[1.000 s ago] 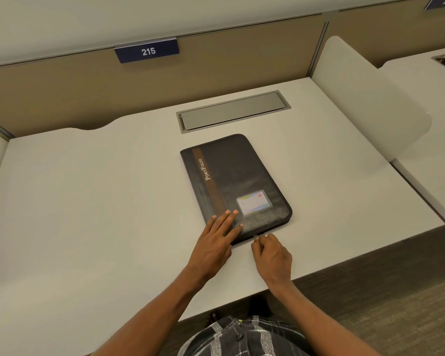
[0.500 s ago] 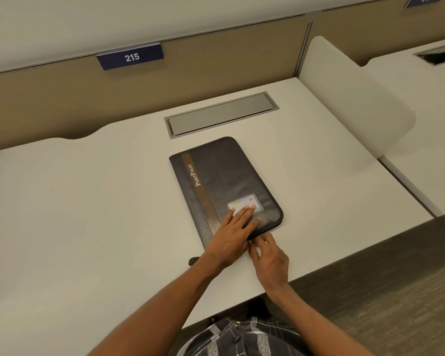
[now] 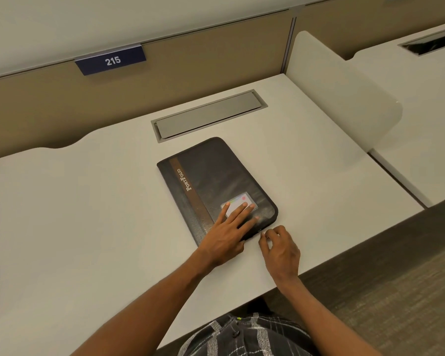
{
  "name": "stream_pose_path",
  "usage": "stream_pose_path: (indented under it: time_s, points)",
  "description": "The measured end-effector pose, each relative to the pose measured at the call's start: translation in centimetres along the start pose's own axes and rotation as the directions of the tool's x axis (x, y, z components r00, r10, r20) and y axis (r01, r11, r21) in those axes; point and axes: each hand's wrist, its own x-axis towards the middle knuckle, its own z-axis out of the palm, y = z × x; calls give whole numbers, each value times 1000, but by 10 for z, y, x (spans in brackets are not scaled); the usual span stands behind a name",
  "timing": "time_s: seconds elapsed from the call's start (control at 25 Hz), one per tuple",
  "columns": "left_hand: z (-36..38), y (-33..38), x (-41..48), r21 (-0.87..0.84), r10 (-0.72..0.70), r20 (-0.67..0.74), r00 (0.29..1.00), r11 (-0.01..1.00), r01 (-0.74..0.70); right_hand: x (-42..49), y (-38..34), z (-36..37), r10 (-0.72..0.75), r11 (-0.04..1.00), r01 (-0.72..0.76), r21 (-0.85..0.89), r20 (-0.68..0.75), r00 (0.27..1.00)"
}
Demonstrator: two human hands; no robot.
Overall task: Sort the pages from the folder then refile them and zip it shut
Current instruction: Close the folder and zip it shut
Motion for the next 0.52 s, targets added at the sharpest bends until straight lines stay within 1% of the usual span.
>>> stream_pose_path:
  time_s: [0.08,0.24,0.36,0.52]
  points:
    - [2,0,-1,24,19,4,1000,1000,-20,8,8,-5,35,999,-35,-10,-19,999]
    - [2,-4,-4,89,115,-8,993,990,-114,21,19,-10,61,998,-60,7,-26,998]
    - [1,-7,-9,98,159,-20,987,983,-156,33,27,-15,43,999,-42,17,-24,999]
    - [6,-15,-17,81,192,14,981,978,-192,47,39,-18,10,999,-11,40,20,1000]
